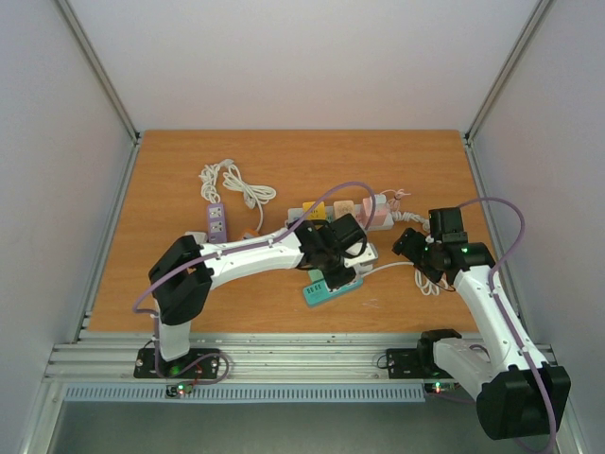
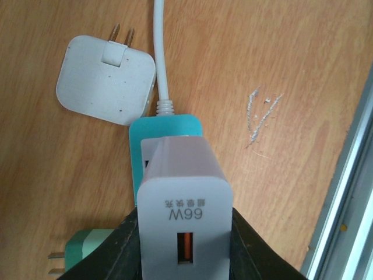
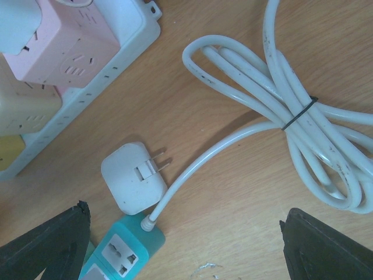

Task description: Insert the plug

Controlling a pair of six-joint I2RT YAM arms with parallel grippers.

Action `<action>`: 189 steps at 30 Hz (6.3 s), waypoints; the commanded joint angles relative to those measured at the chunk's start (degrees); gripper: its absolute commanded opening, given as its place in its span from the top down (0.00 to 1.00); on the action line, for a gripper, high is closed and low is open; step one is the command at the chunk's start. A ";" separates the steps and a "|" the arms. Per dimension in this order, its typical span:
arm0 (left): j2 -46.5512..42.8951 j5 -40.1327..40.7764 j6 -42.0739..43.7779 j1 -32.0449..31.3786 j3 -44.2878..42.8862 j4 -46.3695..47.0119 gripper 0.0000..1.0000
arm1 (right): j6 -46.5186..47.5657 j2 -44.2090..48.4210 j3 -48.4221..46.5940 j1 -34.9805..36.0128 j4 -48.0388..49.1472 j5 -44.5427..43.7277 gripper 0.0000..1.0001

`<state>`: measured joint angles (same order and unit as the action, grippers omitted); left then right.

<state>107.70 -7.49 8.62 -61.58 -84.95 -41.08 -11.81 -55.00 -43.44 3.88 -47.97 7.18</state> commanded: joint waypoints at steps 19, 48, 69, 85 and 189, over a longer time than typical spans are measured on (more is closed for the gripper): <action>1.72 21.25 -68.51 -1.69 -6.85 -16.78 1.00 | -2.77 4.33 1.83 -0.63 -2.07 -3.57 0.09; 7.91 19.31 -101.93 -5.58 -14.19 -22.90 1.00 | -3.67 6.00 3.93 -0.47 -1.26 -2.70 0.10; 12.71 14.36 -102.11 -6.02 -13.06 -22.78 1.00 | -4.00 6.99 5.04 0.07 -1.25 -3.13 0.10; 16.00 17.75 -102.96 -6.80 -12.35 -24.36 0.99 | -3.81 6.48 5.42 0.10 0.28 -1.92 0.09; -40.25 21.09 -36.48 2.67 45.16 48.28 0.01 | 2.36 -22.48 -7.44 26.60 17.73 -19.63 0.46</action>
<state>65.71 14.44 -29.89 -59.09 -36.45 6.07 -3.14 -84.60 -52.23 30.22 -32.86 -10.70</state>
